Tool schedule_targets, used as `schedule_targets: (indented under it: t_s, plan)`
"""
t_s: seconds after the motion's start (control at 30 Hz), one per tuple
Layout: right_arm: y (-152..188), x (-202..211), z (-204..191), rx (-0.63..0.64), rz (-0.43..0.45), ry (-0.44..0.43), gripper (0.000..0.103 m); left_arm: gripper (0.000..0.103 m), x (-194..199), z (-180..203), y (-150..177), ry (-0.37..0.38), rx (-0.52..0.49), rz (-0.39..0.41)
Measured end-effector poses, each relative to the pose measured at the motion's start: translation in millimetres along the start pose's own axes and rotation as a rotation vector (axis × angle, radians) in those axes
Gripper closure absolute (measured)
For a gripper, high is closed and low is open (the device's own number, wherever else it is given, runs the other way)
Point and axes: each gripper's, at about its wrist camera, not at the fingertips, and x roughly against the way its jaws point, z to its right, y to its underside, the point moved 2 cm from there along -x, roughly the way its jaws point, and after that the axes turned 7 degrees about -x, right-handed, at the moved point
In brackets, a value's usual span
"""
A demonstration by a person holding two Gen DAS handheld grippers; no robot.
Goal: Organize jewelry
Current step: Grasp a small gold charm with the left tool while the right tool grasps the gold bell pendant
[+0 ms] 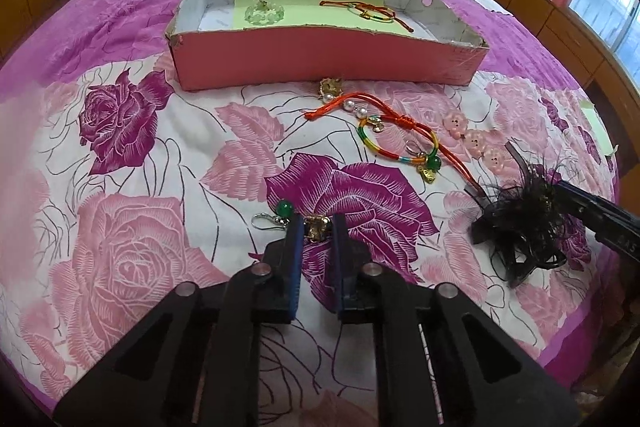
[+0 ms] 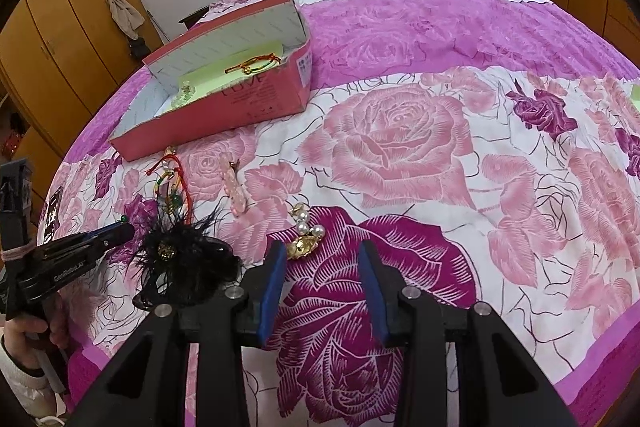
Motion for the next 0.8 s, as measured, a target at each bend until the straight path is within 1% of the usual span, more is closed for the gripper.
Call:
schedule_targets:
  t_s: [0.3,0.33,0.4,0.47,0.63,0.8]
  plan:
    - [0,-17,-12,0.022,-0.018,-0.003,0.062,0.098,9,3,3,0.011,-0.006,0.017]
    - [1,-18,-13,0.026,-0.017,-0.002,0.065,0.098,9,2,3,0.012,-0.004,0.019]
    - [2,-20,-14,0.036,-0.014,0.004,0.076,0.098,10,2,3,0.014,-0.002,0.022]
    - [3,-19,-14,0.037,-0.006,0.006,0.083,0.098,12,2,3,0.016,-0.001,0.026]
    - [3,-11,-14,0.031,0.025,-0.006,0.084,0.098,16,3,3,0.018,0.004,0.037]
    - [0,3,-16,0.020,0.074,-0.041,0.085,0.098,26,0,3,0.017,0.014,0.063]
